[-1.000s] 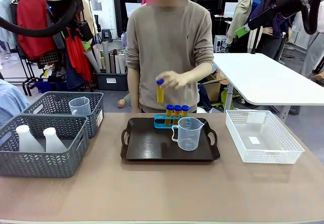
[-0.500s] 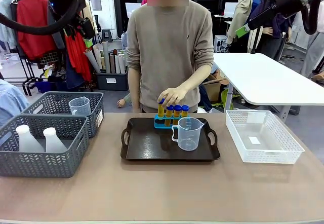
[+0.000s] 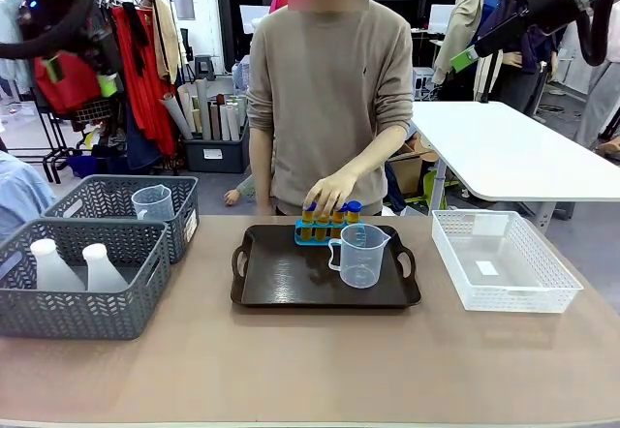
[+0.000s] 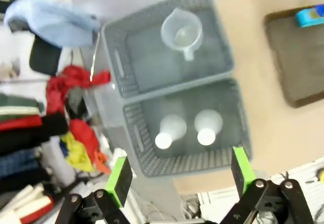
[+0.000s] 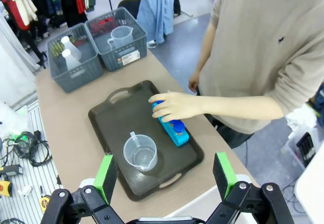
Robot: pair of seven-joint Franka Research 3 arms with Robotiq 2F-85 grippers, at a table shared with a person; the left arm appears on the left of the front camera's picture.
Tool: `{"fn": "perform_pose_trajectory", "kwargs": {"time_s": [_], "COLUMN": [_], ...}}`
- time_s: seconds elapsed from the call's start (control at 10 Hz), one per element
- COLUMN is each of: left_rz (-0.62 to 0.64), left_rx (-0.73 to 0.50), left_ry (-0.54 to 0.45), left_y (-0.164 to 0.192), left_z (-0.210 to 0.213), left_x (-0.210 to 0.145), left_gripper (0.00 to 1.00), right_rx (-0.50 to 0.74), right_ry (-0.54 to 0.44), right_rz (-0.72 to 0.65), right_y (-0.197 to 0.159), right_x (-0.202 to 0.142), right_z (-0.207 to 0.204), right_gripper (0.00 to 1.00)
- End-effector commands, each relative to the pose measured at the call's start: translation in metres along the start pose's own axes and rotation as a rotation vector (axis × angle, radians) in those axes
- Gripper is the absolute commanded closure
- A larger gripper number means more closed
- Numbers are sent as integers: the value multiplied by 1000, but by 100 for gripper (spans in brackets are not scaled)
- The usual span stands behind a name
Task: Prepare the laboratory tools.
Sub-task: Pick up one Small flask and place it on the Handle tray.
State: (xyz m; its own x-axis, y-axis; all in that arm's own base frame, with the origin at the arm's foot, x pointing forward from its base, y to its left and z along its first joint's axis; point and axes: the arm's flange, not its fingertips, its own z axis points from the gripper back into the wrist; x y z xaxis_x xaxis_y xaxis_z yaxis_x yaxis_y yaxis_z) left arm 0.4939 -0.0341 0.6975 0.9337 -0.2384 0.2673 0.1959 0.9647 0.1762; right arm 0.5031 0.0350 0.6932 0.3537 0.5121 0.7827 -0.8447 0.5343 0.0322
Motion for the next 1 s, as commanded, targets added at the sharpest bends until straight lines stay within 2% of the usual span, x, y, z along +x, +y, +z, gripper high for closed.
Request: {"fn": "perform_pose_trajectory", "kwargs": {"time_s": [0.0, 0.1, 0.2, 0.4, 0.6, 0.7, 0.8, 0.9], "left_rz": [109, 110, 163, 154, 157, 148, 167, 167], "left_rx": [-43, -16, -2, -59, -97, -108, -62, -62], "left_ry": [15, 21, 46, 68, 47, 77, 89, 89], "left_y": [18, 30, 38, 53, 49, 48, 53, 53], "left_z": [-40, -61, -82, -112, -123, -125, -126, -126], "left_x": [-12, -18, -33, -66, -91, -94, -73, -73], "left_gripper": [0, 0, 0, 0, 0, 0, 0, 0], "right_rx": [3, 3, 3, 3, 3, 3, 3, 3], "right_ry": [-9, -9, -9, -9, -9, -9, -9, -9], "right_rz": [2, 2, 2, 2, 2, 2, 2, 2], "right_y": [2, 2, 2, 2, 2, 2, 2, 2], "right_x": [1, 1, 1, 1, 1, 1, 1, 1], "right_z": [0, 0, 0, 0, 0, 0, 0, 0], "right_gripper": [0, 0, 0, 0, 0, 0, 0, 0]}}
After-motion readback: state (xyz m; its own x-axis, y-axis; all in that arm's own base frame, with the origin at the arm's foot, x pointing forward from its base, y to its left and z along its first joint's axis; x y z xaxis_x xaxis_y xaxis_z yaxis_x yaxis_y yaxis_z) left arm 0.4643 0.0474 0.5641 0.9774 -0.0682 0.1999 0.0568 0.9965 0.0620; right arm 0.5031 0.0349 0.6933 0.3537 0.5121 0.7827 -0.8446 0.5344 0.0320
